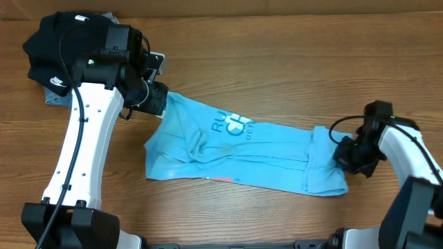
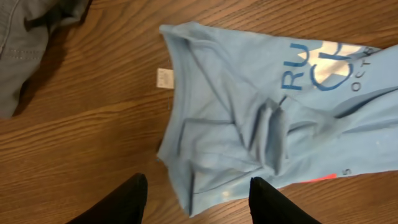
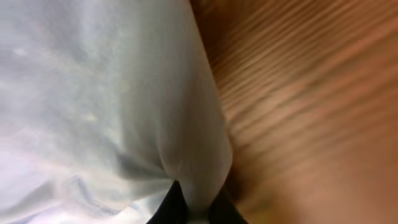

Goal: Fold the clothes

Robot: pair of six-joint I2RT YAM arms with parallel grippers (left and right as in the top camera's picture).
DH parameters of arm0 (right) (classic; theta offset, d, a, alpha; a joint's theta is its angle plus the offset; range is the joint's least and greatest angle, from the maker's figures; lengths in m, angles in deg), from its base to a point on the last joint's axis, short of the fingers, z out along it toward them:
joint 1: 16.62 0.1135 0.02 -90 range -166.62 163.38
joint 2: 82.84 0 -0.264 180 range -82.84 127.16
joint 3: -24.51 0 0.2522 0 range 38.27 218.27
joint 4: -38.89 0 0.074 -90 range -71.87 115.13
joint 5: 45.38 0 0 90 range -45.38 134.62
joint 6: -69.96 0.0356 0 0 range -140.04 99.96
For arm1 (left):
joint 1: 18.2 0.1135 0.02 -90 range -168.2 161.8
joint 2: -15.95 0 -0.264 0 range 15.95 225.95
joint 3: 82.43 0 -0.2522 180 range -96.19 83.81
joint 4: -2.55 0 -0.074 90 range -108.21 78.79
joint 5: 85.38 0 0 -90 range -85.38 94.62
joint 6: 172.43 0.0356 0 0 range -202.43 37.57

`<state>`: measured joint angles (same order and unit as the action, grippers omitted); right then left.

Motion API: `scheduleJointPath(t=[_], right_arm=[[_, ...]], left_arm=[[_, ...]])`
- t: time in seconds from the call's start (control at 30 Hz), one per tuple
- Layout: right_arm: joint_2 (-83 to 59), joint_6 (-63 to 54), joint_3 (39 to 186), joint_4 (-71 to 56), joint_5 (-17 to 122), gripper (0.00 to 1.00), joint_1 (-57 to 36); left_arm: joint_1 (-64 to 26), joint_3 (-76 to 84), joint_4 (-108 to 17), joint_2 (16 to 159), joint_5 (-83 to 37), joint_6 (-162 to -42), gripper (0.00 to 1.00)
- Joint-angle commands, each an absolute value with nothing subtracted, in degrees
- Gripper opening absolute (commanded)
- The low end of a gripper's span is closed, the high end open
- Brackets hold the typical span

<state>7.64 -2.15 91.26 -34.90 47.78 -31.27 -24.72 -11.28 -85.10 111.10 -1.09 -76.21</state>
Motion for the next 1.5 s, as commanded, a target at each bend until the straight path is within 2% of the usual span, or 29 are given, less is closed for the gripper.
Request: scheduleJointPath(t=[0.0, 0.2, 0.33, 0.7, 0.9, 1.0, 1.3, 1.37, 1.4, 1.47], right_arm=[[2.1, 0.8, 97.3, -37.3, 42.1, 0.04, -30.7], [-1.5, 1.5, 101.9, -41.1, 42.1, 0.04, -22.0], [0.0, 8.1, 101.2, -40.3, 37.9, 0.04, -9.8], [10.3, 16.7, 101.2, -29.9, 36.9, 0.04, 9.3], [11.3, 17.9, 101.8, -34.8, 28.0, 0.04, 10.6], [11.2, 13.8, 101.8, -33.8, 33.6, 0.04, 10.5], [11.2, 14.7, 101.8, -28.6, 40.4, 0.05, 16.7], [11.2, 14.7, 101.8, -28.5, 41.4, 0.10, 18.1], [11.2, 14.7, 101.8, -28.5, 41.6, 0.20, 18.6], [11.1, 14.2, 101.9, -29.1, 41.5, 0.49, 19.4]], left_arm=[[-24.5, -12.0, -84.9, 111.1, -0.7, -75.5, 0.55], [-24.5, -12.0, -84.7, 111.1, -0.7, -75.6, 0.55], [-24.5, -12.0, -84.7, 111.1, -0.7, -75.6, 0.55], [-24.5, -12.0, -84.7, 111.1, -0.8, -75.6, 0.55], [-24.5, -12.0, -84.7, 111.1, -0.7, -75.6, 0.56], [-24.5, -12.0, -84.4, 111.1, -0.8, -75.6, 0.55], [-24.5, -12.0, -84.2, 111.1, -0.8, -75.6, 0.56], [-24.5, -12.0, -84.2, 111.1, -0.8, -75.6, 0.56], [-24.5, -12.0, -84.2, 111.1, -0.8, -75.6, 0.56], [-24.5, -12.0, -84.2, 111.1, -0.8, -75.6, 0.58]])
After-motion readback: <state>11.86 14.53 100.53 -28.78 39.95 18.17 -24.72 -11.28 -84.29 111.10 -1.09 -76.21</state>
